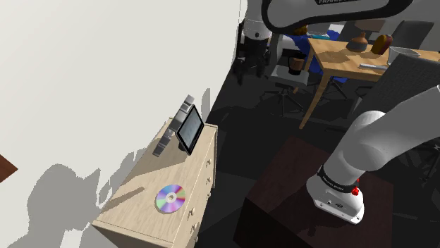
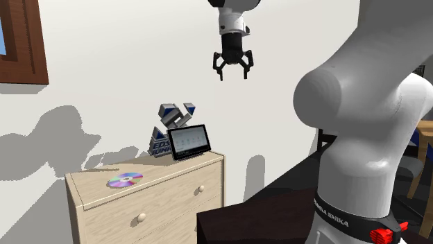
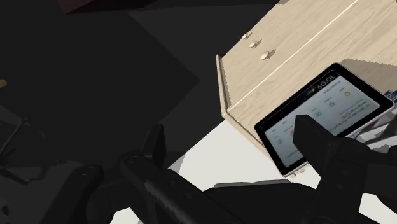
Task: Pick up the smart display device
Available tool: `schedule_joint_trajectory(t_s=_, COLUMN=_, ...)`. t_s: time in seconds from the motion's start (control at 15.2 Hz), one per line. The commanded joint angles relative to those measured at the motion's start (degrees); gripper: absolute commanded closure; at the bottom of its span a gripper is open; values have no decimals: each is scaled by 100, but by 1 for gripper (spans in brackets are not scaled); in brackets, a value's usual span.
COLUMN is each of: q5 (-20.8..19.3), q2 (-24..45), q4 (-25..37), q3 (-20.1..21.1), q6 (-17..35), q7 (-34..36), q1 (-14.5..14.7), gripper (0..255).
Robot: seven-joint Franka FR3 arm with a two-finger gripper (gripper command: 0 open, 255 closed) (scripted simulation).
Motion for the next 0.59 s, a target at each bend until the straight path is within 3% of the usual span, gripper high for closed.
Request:
schedule_joint_trajectory(t_s=0.0, q5=-47, q2=448, q4=233, q3=242, q6=71, q7=611, q1=-70, gripper=0)
schedule_joint_trajectory(t_s=0.53, q5=-578, q2=2520, q4=1624, q3=880, q6=55, q7=2916, q1=-157, gripper=0)
